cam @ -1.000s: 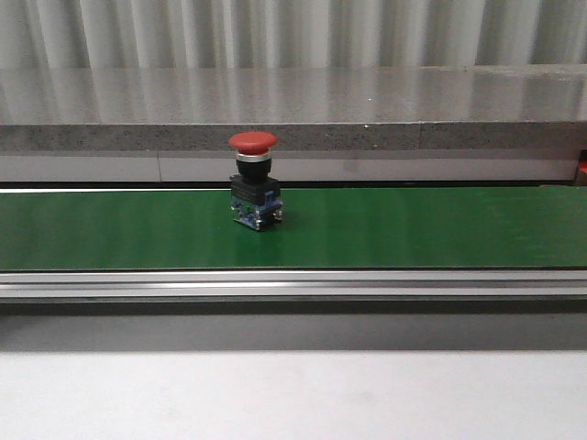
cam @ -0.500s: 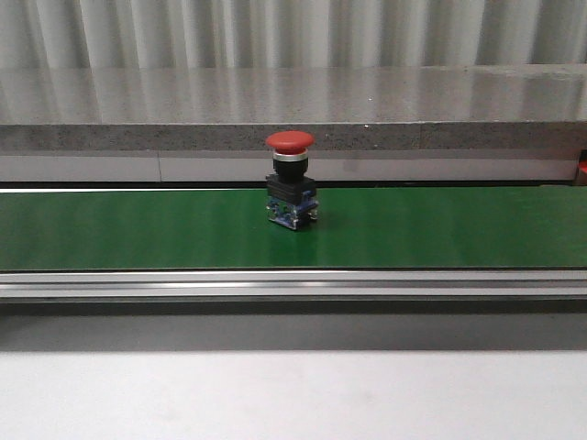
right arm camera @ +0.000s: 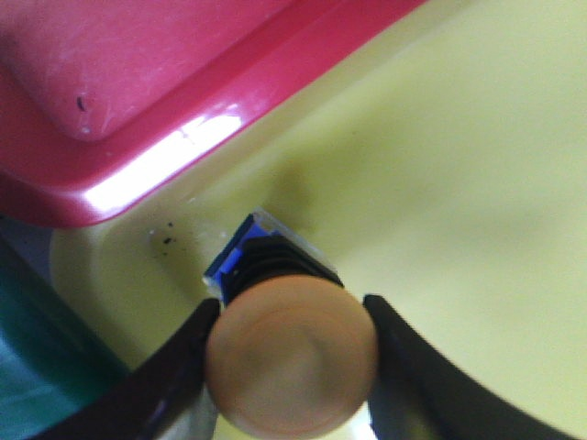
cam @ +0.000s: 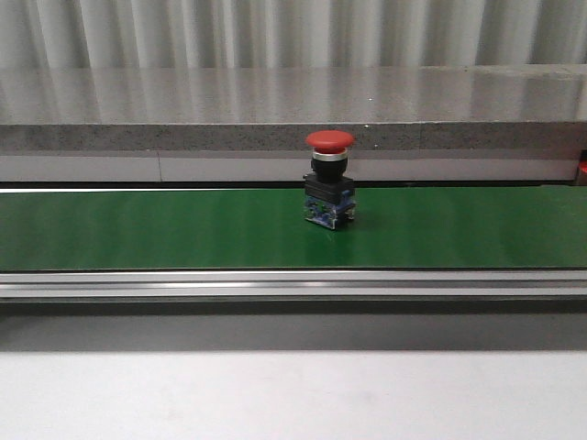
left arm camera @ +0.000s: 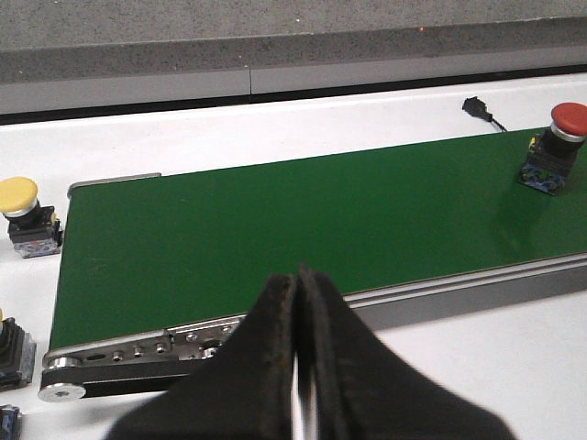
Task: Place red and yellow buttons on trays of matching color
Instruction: 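Release the yellow button into the yellow tray, return right gripper to conveyor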
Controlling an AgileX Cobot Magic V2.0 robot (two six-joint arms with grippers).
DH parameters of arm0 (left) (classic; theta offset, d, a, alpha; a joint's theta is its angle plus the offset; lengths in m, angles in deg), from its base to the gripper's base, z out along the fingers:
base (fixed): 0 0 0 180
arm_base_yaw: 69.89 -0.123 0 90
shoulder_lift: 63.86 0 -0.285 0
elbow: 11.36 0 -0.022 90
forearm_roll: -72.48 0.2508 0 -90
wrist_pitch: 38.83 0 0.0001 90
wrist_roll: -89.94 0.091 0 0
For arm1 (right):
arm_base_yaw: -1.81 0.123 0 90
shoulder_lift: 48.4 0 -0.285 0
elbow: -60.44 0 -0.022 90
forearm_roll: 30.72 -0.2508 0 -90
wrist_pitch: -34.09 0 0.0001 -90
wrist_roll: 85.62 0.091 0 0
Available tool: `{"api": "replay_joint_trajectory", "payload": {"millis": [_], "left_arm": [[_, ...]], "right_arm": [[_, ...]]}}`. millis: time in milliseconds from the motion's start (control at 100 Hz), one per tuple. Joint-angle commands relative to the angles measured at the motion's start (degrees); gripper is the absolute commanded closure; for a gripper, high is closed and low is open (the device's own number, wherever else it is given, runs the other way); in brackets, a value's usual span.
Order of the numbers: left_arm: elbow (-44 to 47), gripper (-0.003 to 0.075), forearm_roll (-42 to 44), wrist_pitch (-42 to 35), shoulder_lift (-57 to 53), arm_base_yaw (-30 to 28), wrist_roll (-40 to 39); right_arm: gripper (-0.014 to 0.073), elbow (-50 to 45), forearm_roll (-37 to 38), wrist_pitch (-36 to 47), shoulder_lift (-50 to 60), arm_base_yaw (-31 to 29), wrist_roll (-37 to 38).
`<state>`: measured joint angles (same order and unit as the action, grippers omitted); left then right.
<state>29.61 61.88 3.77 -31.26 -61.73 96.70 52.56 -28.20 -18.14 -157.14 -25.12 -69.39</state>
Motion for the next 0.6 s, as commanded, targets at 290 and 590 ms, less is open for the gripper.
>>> {"api": "replay_joint_trajectory", "payload": {"millis": [290, 590], "left_arm": [[-1.7, 0.0740, -0.8, -3.9, 0.3, 0.4, 0.1], [-1.7, 0.0740, -0.8, -3.9, 0.3, 0.4, 0.1]], "right_arm": [[-0.0009, 1.3, -0.2, 1.6, 5.8, -0.4, 0.0], [-0.0009, 1.3, 0.0, -1.0, 15.8, 2.1, -2.1]]}}
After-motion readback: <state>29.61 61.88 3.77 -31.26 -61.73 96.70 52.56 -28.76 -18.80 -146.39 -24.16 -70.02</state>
